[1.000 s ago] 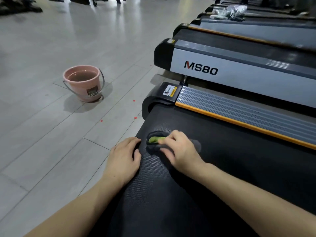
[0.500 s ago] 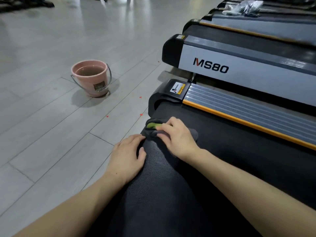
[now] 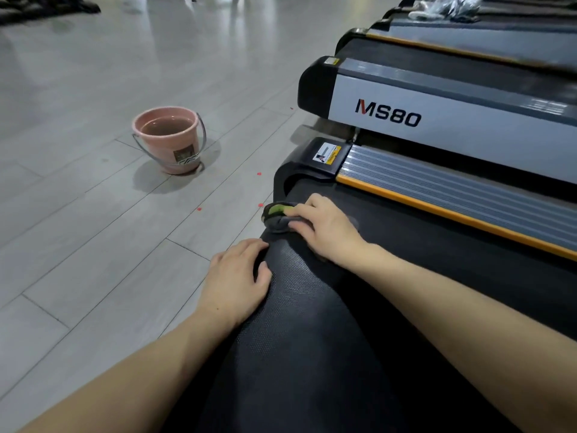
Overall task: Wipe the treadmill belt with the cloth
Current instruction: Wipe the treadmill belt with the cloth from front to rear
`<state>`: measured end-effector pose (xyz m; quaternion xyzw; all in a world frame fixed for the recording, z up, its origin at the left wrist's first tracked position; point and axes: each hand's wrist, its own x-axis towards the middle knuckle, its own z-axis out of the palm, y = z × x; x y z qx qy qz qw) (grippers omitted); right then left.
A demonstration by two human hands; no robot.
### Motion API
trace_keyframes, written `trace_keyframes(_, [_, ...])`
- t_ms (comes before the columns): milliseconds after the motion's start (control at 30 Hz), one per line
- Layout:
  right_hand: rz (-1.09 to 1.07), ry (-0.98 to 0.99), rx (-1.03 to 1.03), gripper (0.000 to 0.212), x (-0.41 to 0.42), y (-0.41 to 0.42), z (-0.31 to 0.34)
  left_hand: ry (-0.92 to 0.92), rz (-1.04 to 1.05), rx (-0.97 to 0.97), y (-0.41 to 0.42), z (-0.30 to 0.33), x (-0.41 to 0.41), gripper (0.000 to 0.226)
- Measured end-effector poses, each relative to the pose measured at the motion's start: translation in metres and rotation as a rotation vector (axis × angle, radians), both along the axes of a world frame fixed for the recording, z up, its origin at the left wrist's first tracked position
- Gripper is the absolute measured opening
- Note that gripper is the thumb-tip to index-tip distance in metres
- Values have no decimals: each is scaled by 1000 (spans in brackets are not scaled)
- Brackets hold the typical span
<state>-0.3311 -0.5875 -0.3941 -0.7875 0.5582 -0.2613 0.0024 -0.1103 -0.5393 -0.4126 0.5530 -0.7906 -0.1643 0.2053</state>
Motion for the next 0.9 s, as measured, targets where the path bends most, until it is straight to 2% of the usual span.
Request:
trace_keyframes(133, [-356,-4,-36,22,-56,-34,3,-16,-15,-26,0,-2,0,48])
trace_keyframes(233, [-448,-16,-43,18,-41,-17,1,-33,-52,-57,-2,-5,0,45])
trace_keyframes(300, [-375,-53,-68,16,-21,20,0,-38,-85,-80,-2,-4,0,44])
trace_keyframes(367, [-154,-67,-12,19,-6,71,0,-43,-125,-107,0,-2,1,42])
trace_keyframes(433, [20,-23,49,21,-18,99,1,-56,-159,-125,2,0,1,42])
trace_keyframes(467, [17,29,42,22,-35,94,2,-64,-169,-129,4,0,1,43])
trace_keyframes(533, [-193,102,-30,21,-73,61,7,-93,-181,-125,6,2,1,46])
trace_keyframes(600, [-455,74,-8,19,-107,34,13,-142,-181,-115,10,4,1,50])
trace_keyframes(667, [-567,39,13,17,-107,33,12,-175,-179,-114,19,6,-4,50])
trace_keyframes(733, [-523,24,-17,15,-79,62,11,-171,-192,-116,33,8,-17,45])
trace_keyframes(833, [-193,-29,35,15,-42,142,11,-162,-211,-136,53,6,-38,41])
trace_keyframes(900, [-23,18,82,13,-60,170,11,-174,-226,-168,57,5,-42,41])
